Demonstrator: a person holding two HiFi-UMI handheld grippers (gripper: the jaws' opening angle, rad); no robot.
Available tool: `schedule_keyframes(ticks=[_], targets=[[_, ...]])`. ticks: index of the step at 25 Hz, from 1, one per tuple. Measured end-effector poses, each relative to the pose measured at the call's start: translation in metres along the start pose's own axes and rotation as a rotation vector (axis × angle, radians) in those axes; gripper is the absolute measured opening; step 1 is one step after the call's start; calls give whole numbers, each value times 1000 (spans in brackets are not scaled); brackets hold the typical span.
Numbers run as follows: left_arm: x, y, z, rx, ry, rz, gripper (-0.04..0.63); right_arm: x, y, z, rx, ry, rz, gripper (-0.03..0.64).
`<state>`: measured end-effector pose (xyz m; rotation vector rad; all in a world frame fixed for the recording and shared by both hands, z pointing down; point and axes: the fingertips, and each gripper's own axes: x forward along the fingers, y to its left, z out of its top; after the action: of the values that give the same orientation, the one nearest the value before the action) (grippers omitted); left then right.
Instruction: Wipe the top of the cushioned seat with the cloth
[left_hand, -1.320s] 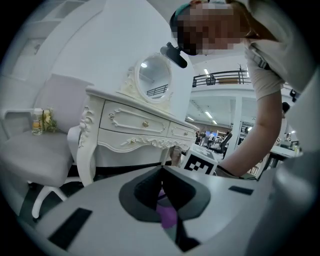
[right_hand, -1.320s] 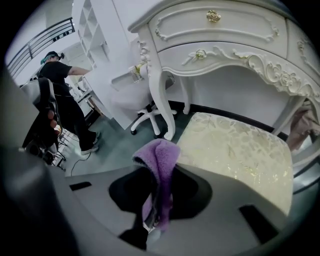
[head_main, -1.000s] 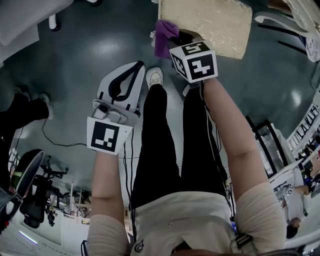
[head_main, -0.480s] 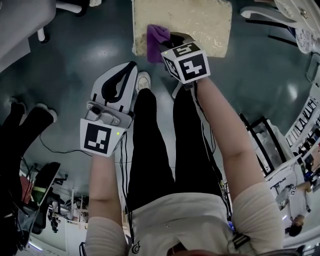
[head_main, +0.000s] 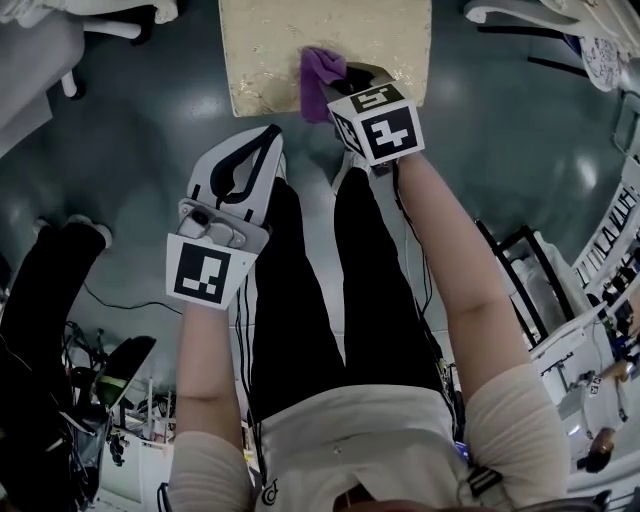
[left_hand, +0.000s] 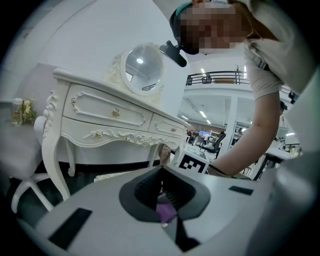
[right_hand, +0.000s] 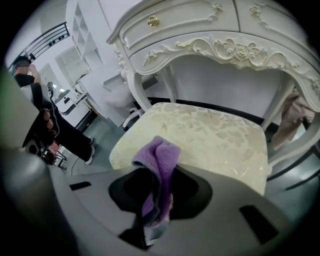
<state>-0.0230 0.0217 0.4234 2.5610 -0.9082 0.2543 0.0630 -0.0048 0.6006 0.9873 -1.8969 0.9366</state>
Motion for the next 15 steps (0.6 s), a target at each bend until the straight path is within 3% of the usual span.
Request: schedule_keyframes(ticks=[15], targets=[[62,-62,-2,21,17,-37,12,-40,-75,-39,81,-35,-11,89]])
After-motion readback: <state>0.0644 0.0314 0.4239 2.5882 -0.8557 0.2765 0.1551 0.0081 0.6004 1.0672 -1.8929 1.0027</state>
